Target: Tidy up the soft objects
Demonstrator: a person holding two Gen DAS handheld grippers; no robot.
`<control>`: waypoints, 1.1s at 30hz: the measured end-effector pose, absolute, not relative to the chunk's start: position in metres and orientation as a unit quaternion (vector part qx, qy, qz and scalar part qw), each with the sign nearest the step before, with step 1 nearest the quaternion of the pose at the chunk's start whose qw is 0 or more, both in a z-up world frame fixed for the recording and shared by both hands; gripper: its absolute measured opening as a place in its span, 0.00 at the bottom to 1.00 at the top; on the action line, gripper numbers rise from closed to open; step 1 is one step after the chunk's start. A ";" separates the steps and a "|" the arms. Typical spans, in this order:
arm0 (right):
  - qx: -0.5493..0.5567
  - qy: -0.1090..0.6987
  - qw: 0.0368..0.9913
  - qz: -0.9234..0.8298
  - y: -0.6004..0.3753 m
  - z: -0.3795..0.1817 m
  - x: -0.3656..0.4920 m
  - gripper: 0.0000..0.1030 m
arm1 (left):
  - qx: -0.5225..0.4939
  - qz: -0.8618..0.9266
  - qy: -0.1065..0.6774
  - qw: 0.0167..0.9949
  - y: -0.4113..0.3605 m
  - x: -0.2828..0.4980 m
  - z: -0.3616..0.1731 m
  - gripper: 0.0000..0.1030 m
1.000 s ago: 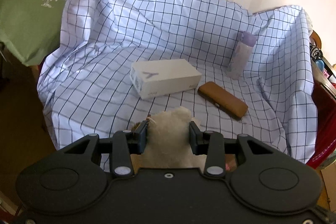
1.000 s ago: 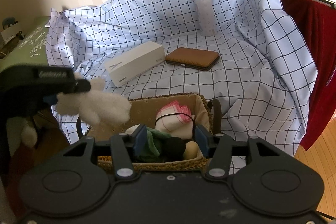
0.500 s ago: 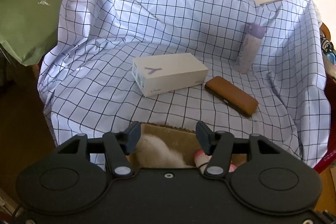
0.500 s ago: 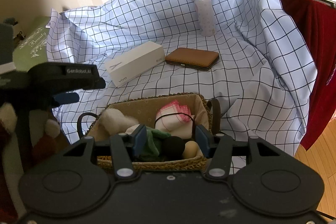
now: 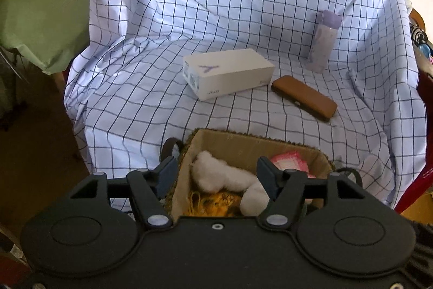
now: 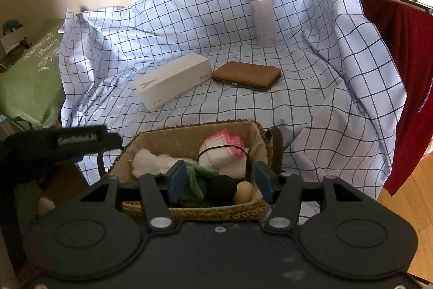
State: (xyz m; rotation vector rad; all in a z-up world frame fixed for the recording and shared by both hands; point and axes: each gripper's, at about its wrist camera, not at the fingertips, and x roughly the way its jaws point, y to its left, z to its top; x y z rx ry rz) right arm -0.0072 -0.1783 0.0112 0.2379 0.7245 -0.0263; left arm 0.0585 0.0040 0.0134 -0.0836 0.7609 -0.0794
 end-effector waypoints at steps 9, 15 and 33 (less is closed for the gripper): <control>0.104 0.350 0.931 -0.015 -0.177 0.014 -0.010 0.60 | -0.035 -0.039 0.384 0.922 0.008 0.045 0.008 0.60; 0.099 0.351 0.931 -0.021 -0.177 0.014 -0.011 0.64 | -0.034 -0.038 0.391 0.919 0.011 0.039 0.003 0.61; 0.097 0.363 0.926 -0.028 -0.179 0.012 -0.010 0.78 | -0.023 -0.029 0.389 0.920 0.012 0.025 0.000 0.84</control>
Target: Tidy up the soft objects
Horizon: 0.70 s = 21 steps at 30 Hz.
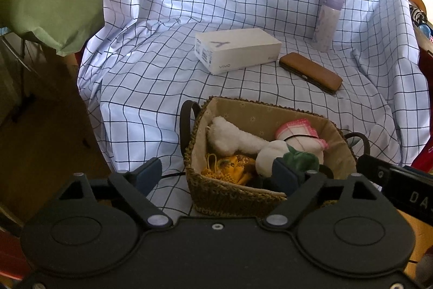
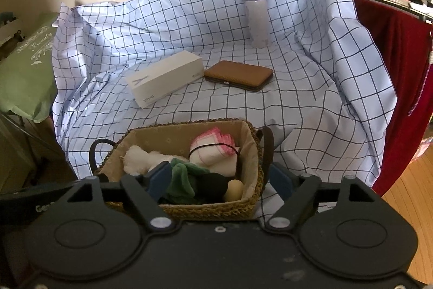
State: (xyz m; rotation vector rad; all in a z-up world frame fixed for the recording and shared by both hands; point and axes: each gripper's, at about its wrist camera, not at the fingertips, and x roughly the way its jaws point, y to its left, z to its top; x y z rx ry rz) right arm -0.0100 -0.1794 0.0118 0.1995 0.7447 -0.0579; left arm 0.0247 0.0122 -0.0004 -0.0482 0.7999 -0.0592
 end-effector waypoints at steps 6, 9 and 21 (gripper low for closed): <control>0.088 0.369 0.925 -0.029 -0.180 0.011 -0.010 0.83 | -0.016 -0.030 0.395 0.918 0.010 0.025 -0.002 0.88; 0.085 0.370 0.925 -0.032 -0.180 0.011 -0.010 0.91 | -0.014 -0.030 0.396 0.917 0.010 0.025 -0.003 0.89; 0.078 0.386 0.918 -0.049 -0.183 0.008 -0.007 0.98 | -0.011 -0.026 0.403 0.915 0.010 0.027 -0.004 0.90</control>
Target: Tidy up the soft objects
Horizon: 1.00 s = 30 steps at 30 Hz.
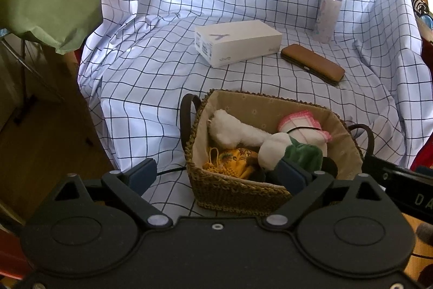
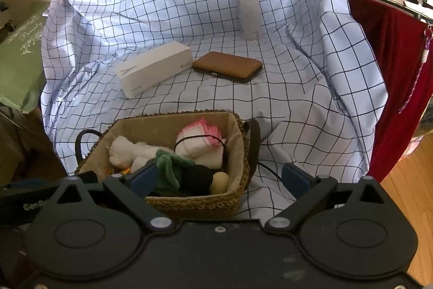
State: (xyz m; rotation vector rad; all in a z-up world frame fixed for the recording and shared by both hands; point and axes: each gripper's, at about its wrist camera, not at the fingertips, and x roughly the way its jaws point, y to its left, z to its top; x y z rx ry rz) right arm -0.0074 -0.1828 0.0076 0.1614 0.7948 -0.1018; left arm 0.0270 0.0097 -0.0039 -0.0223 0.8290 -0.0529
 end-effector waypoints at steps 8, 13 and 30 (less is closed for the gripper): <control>0.057 0.395 0.915 -0.054 -0.180 0.005 -0.008 1.00 | -0.009 -0.024 0.404 0.915 0.010 0.027 -0.004 0.90; 0.047 0.396 0.916 -0.051 -0.179 0.004 -0.009 1.00 | -0.008 -0.023 0.405 0.914 0.010 0.027 -0.005 0.90; 0.041 0.401 0.914 -0.050 -0.177 0.000 -0.010 1.00 | 0.000 -0.022 0.409 0.912 0.010 0.026 -0.008 0.90</control>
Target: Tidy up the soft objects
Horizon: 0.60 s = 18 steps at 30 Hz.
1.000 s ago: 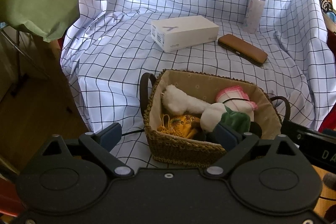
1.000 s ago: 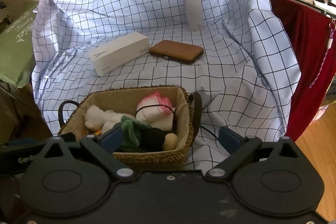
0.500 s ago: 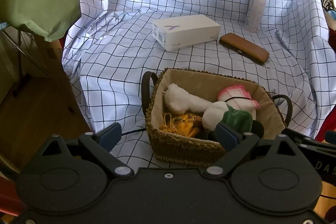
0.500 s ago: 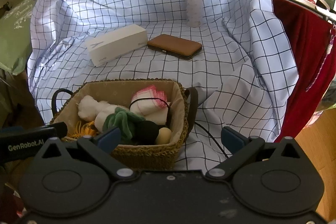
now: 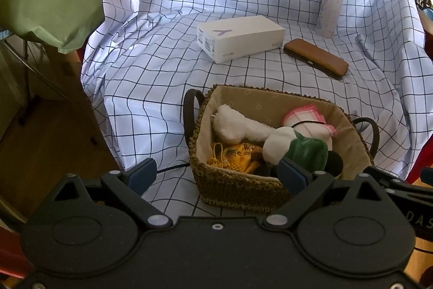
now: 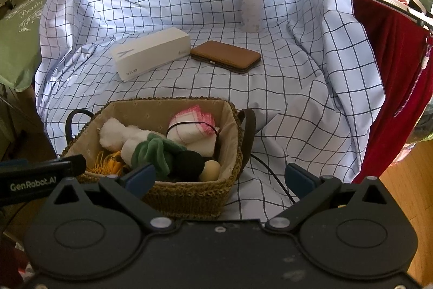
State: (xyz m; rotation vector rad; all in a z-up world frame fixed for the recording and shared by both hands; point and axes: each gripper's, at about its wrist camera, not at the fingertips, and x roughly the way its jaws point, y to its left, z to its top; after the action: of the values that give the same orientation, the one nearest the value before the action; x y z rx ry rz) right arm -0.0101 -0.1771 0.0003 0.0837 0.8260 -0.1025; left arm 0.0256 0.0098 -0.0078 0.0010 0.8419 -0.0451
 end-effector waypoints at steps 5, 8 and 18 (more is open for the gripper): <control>0.041 0.402 0.913 -0.049 -0.177 0.000 -0.010 1.00 | 0.004 -0.023 0.409 0.912 0.009 0.025 -0.008 0.91; 0.042 0.403 0.913 -0.050 -0.177 -0.001 -0.010 1.00 | 0.004 -0.023 0.410 0.912 0.008 0.025 -0.009 0.91; 0.042 0.403 0.913 -0.050 -0.177 -0.001 -0.010 1.00 | 0.004 -0.022 0.410 0.912 0.008 0.025 -0.009 0.91</control>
State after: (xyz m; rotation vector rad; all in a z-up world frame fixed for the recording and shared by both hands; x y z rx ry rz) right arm -0.0100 -0.1766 -0.0014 0.0855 0.8307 -0.1025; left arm 0.0251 0.0077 -0.0089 0.0084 0.8450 -0.0463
